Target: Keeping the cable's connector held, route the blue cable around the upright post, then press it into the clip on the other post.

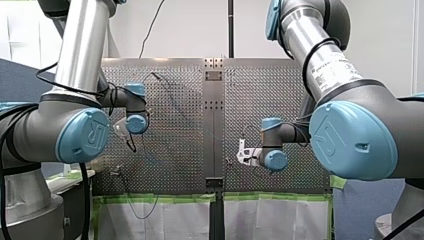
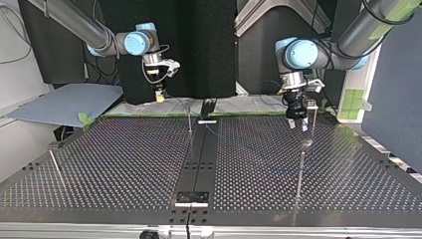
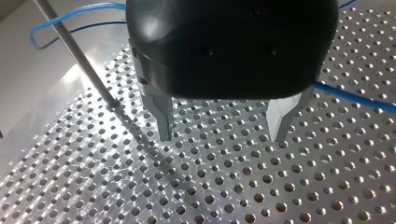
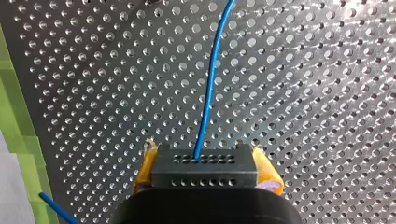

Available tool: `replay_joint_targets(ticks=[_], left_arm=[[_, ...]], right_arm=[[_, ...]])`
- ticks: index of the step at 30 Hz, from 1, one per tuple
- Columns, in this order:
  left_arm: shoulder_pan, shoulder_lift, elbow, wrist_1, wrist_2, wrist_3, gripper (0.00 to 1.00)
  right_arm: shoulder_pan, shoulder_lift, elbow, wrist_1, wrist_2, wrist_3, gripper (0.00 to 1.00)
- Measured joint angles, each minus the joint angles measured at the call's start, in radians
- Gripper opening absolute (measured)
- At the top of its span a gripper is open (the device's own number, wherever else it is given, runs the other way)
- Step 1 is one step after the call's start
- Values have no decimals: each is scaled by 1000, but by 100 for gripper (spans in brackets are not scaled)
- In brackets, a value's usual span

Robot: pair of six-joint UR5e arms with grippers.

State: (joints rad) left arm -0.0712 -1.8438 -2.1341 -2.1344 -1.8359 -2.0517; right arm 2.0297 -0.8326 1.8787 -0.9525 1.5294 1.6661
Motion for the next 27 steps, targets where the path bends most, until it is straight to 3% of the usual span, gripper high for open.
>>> replay_joint_targets(ticks=[6,16,27], left_arm=[[0,0,0,-26,-21,43,100],[-13,0,0,-71,-105,138,100],[-21,0,0,-32,-51,230,100]], right_arm=[[0,0,0,-1,0,0,0],[0,0,0,-2,0,0,0],[-2,-1,0,-2,0,0,0]])
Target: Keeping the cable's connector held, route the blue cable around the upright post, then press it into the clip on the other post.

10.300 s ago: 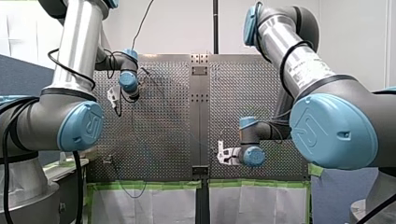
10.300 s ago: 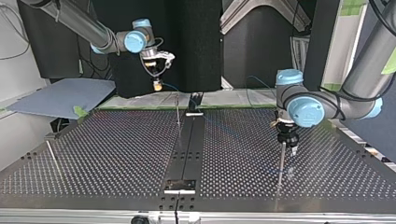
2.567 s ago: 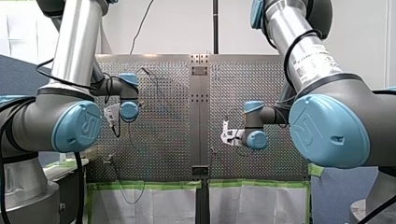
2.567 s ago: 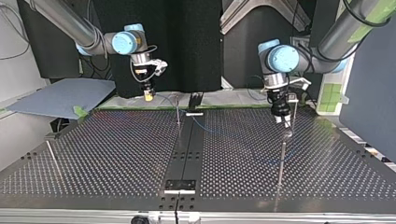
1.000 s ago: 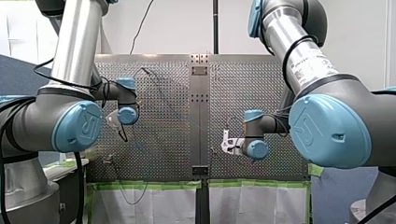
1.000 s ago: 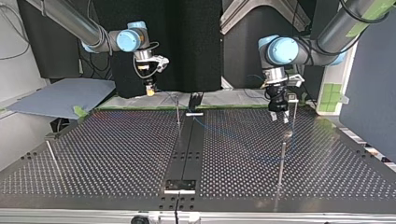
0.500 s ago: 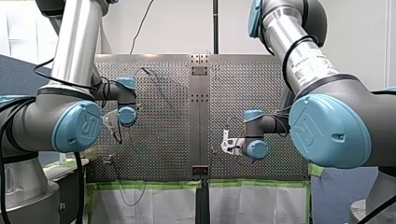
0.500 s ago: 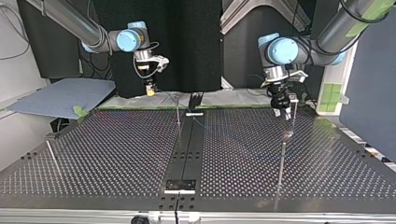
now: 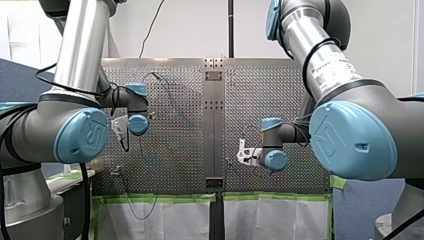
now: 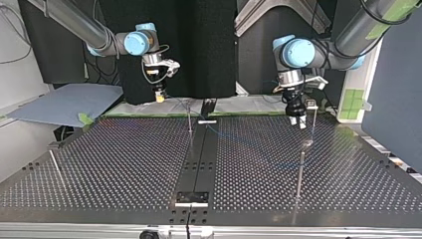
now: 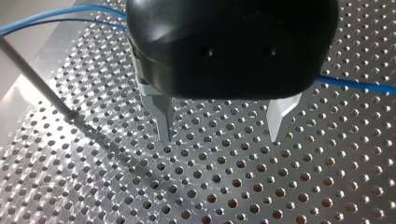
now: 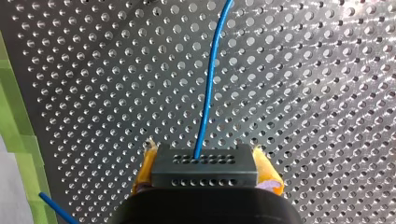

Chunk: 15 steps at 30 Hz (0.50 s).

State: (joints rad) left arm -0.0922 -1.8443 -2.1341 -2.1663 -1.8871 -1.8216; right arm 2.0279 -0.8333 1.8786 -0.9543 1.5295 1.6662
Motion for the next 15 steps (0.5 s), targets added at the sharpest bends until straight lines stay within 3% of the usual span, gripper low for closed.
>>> replay_joint_targets(ticks=[15], left_arm=[[6,0,0,-8,-31,126,100]], right_arm=[[-5,0,0,0,-1,0,0]])
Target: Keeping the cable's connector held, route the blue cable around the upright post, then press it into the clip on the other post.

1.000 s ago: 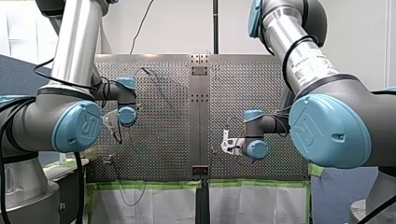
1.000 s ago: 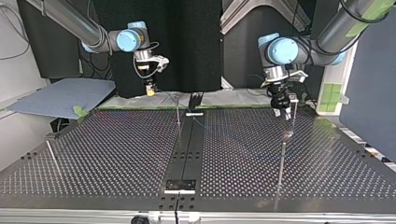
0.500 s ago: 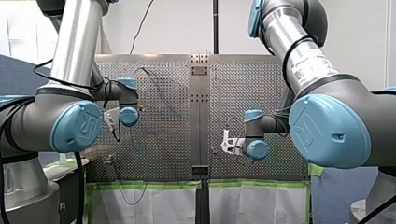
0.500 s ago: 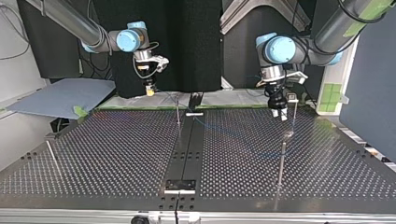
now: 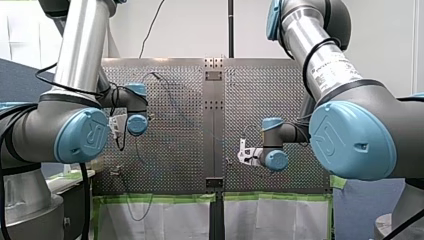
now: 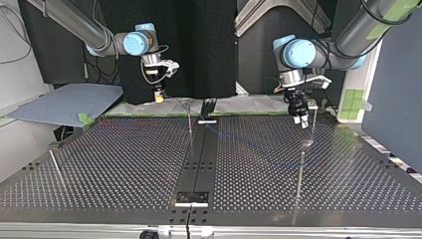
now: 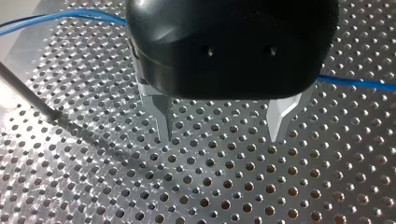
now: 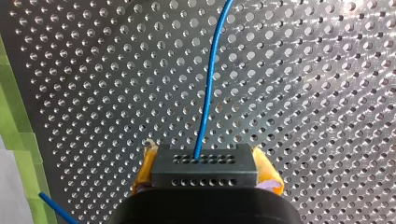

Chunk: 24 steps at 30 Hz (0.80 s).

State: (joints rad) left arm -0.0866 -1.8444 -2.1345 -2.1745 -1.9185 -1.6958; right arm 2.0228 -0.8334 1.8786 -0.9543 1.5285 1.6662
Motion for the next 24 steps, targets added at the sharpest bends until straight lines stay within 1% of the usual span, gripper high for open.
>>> replay_joint_targets(ticks=[5,13,19,24], left_arm=[[0,0,0,1,16,49,100],[2,0,0,2,28,116,100],[4,0,0,15,57,168,100],[6,0,0,22,64,207,100]], right_arm=[[0,0,0,1,0,0,0],[0,0,0,3,-1,-1,0],[-1,0,0,3,0,-3,0],[-1,0,0,3,0,-4,0]])
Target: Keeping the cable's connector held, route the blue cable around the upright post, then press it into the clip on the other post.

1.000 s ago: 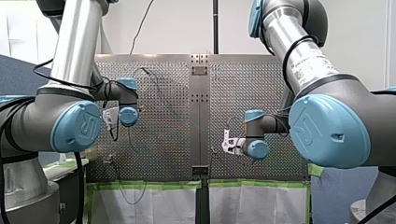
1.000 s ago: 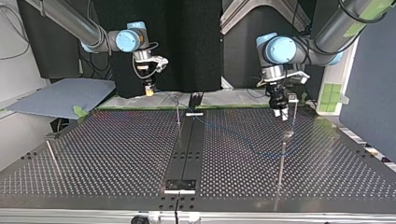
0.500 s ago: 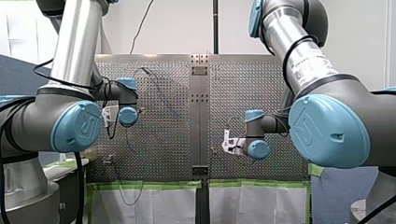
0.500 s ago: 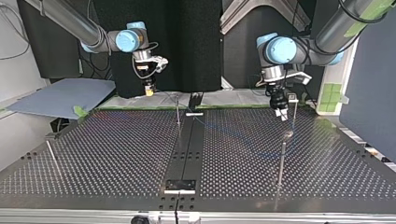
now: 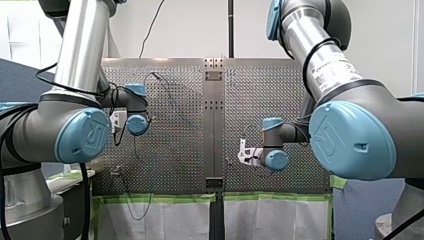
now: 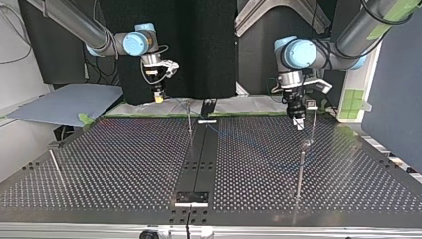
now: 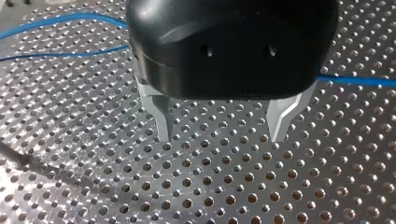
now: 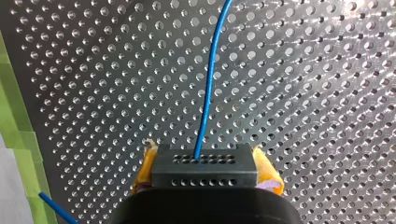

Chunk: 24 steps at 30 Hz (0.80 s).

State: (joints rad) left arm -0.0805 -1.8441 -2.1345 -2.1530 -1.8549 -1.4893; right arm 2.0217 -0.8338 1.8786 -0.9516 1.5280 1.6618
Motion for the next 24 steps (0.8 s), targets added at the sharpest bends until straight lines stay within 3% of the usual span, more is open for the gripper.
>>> replay_joint_targets(ticks=[16,24], left_arm=[[9,0,0,6,56,126,100],[35,0,0,18,75,87,100]], right_arm=[[0,0,0,1,0,-2,0],[-1,0,0,1,0,-2,0]])
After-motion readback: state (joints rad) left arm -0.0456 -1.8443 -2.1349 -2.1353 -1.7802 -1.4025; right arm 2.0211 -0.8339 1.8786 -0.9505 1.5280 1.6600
